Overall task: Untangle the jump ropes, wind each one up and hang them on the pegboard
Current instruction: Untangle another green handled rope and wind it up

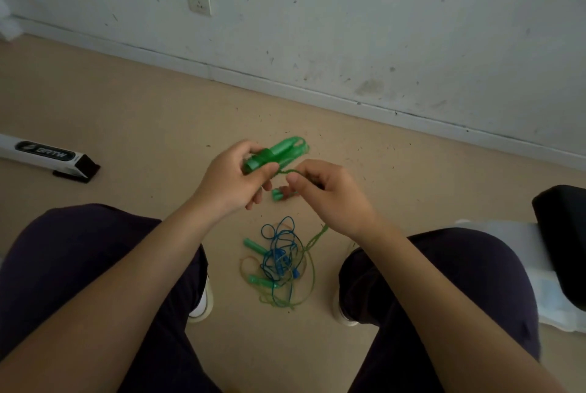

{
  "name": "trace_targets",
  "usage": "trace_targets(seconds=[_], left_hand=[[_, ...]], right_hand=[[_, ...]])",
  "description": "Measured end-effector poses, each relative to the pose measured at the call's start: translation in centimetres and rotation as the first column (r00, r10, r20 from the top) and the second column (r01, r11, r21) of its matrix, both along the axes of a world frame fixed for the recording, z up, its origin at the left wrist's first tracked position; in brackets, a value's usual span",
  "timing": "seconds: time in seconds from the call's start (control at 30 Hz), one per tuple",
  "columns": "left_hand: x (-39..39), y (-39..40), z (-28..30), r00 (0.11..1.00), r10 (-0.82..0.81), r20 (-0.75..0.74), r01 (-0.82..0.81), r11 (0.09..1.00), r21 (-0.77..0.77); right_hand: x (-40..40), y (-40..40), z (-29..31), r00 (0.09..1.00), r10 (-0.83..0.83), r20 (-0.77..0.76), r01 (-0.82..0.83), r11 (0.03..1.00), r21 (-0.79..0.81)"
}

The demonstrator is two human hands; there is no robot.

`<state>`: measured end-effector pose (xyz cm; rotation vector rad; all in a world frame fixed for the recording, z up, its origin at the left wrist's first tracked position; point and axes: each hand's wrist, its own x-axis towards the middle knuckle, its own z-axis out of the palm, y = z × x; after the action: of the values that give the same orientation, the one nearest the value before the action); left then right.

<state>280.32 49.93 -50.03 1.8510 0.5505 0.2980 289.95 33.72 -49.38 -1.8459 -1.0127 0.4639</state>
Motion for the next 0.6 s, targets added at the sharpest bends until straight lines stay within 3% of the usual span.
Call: trace_targets(seconds=[0.07, 0.17, 0.27, 0.33, 0.5, 0.6], left_hand=[[0.0, -0.3, -0.2, 0.989, -0.128, -0.076, 0.129, 0.992, 0.000], [-0.1, -0.2, 0.0, 0.930, -0.342, -0.132, 0.327, 0.937, -0.125], [-0.3, -0.5, 0.3, 0.869, -0.472, -0.147, 0.445, 0.877, -0.183], [-0.5, -0.7, 0.5, 0.852, -0.505, -0.139, 0.478, 0.858, -0.185], [-0.8, -0.9, 1.1, 0.847, -0.523, -0.093, 0.494, 0.840, -0.227], [-0.9, -0.9, 1.1, 0.845, -0.530, -0.067, 0.504, 0.833, -0.227]], right_hand=[[0.5, -0.3, 0.4, 0.993, -0.009, 0.119, 0.009, 1.000, 0.005], [1.5, -0.7, 0.5, 0.958, -0.038, 0.283, 0.035, 0.999, 0.016], [1.7, -0.7, -0.1, 0.940, -0.027, 0.339, 0.045, 0.998, -0.046], [1.6, -0.7, -0.1, 0.958, -0.052, 0.284, 0.072, 0.996, -0.061], [2.0, -0.8, 0.9, 0.995, -0.101, -0.029, 0.099, 0.994, -0.051], [2.1, -1.0, 0.9, 0.993, -0.071, -0.090, 0.064, 0.995, -0.077]])
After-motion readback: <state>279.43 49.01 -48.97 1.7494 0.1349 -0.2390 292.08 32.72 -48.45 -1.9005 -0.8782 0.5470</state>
